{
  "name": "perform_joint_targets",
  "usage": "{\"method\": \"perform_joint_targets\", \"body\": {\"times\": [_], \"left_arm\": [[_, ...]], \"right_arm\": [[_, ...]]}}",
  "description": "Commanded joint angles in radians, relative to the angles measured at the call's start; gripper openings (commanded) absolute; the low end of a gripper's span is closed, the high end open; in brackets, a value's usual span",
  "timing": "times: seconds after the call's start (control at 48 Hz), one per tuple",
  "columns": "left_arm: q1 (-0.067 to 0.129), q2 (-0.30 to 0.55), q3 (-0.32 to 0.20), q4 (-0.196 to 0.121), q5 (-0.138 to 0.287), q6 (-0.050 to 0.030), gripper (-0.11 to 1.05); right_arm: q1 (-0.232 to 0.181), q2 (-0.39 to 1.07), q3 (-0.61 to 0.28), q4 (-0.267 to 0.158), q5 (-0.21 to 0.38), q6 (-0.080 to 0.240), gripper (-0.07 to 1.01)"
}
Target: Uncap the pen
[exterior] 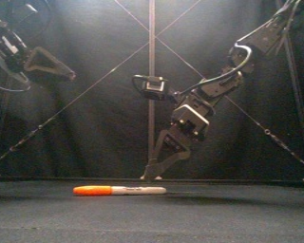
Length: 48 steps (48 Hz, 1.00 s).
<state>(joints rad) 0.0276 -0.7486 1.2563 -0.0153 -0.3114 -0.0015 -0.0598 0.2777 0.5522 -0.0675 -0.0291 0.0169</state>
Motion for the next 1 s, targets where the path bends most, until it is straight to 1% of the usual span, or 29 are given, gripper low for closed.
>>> {"method": "perform_joint_targets", "body": {"times": [0.021,0.042,0.104,0.125,0.188,0.208,0.229,0.25,0.312,0.333,0.375,0.396,0.458,0.479,0.5,0.542,0.583,0.625,0.688,0.75,0.854,0.875,1.0], "left_arm": [[0.002,0.002,-0.008,-0.002,-0.009,-0.0015,0.00],[0.002,0.002,-0.008,-0.003,-0.009,-0.0031,0.00],[0.003,0.003,-0.003,-0.008,-0.009,-0.0031,0.01],[0.002,0.002,-0.003,-0.012,-0.009,-0.0046,0.02],[0.002,0.006,-0.003,-0.037,-0.006,-0.0046,0.07],[0.002,0.009,-0.005,-0.044,-0.005,-0.0046,0.09],[0.003,0.012,-0.006,-0.058,-0.003,-0.0046,0.11],[0.003,0.012,-0.008,-0.069,-0.003,-0.0031,0.14],[0.003,0.026,-0.018,-0.104,-0.002,0.0015,0.26],[0.003,0.031,-0.021,-0.110,-0.002,0.0031,0.29],[0.011,0.049,-0.040,-0.124,0.002,0.0031,0.40],[0.015,0.055,-0.046,-0.124,0.003,0.0046,0.44],[0.025,0.087,-0.071,-0.121,0.012,0.0046,0.59],[0.028,0.103,-0.083,-0.117,0.020,0.0061,0.65],[0.031,0.114,-0.091,-0.112,0.025,0.0077,0.69],[0.035,0.144,-0.110,-0.098,0.040,0.0092,0.78],[0.038,0.173,-0.130,-0.080,0.061,0.0138,0.85],[0.044,0.206,-0.152,-0.055,0.087,0.0138,0.93],[0.051,0.235,-0.172,-0.035,0.101,0.0138,0.96],[0.057,0.261,-0.189,-0.025,0.112,0.0138,0.96],[0.057,0.284,-0.206,-0.023,0.117,0.0138,0.96],[0.055,0.287,-0.209,-0.023,0.118,0.0123,0.96],[0.054,0.324,-0.235,-0.025,0.144,0.0123,0.96]], "right_arm": [[0.005,-0.003,-0.017,0.012,-0.003,-0.002,0.86],[0.005,-0.002,-0.017,0.014,-0.003,-0.002,0.86],[0.008,0.002,-0.014,0.014,-0.003,-0.002,0.84],[0.008,0.003,-0.011,0.014,-0.003,-0.002,0.83],[0.012,0.002,-0.009,0.014,-0.003,0.000,0.78],[0.014,0.002,-0.009,0.014,-0.003,0.000,0.75],[0.015,0.002,-0.009,0.012,-0.003,0.000,0.73],[0.017,0.003,-0.009,0.014,-0.003,0.000,0.69],[0.017,0.002,-0.008,0.014,-0.003,0.002,0.61],[0.017,0.002,-0.008,0.014,-0.003,0.003,0.58],[0.017,-0.002,-0.008,0.014,-0.003,0.008,0.53],[0.017,-0.008,-0.006,0.014,-0.003,0.009,0.52],[0.009,-0.029,-0.005,0.014,-0.003,0.009,0.50],[0.009,-0.038,-0.002,0.014,-0.003,0.009,0.50],[0.008,-0.052,0.002,0.014,-0.003,0.009,0.50],[0.005,-0.077,0.006,0.014,-0.003,0.009,0.50],[-0.002,-0.104,0.014,0.011,-0.003,0.009,0.50],[-0.006,-0.133,0.020,0.009,-0.003,0.008,0.50],[-0.014,-0.173,0.028,0.006,-0.003,0.008,0.50],[-0.020,-0.206,0.035,0.002,-0.003,0.005,0.50],[-0.032,-0.241,0.046,-0.011,-0.003,0.003,0.50],[-0.037,-0.249,0.048,-0.014,-0.005,0.003,0.50],[-0.052,-0.273,0.055,-0.028,-0.009,0.003,0.50]]}}
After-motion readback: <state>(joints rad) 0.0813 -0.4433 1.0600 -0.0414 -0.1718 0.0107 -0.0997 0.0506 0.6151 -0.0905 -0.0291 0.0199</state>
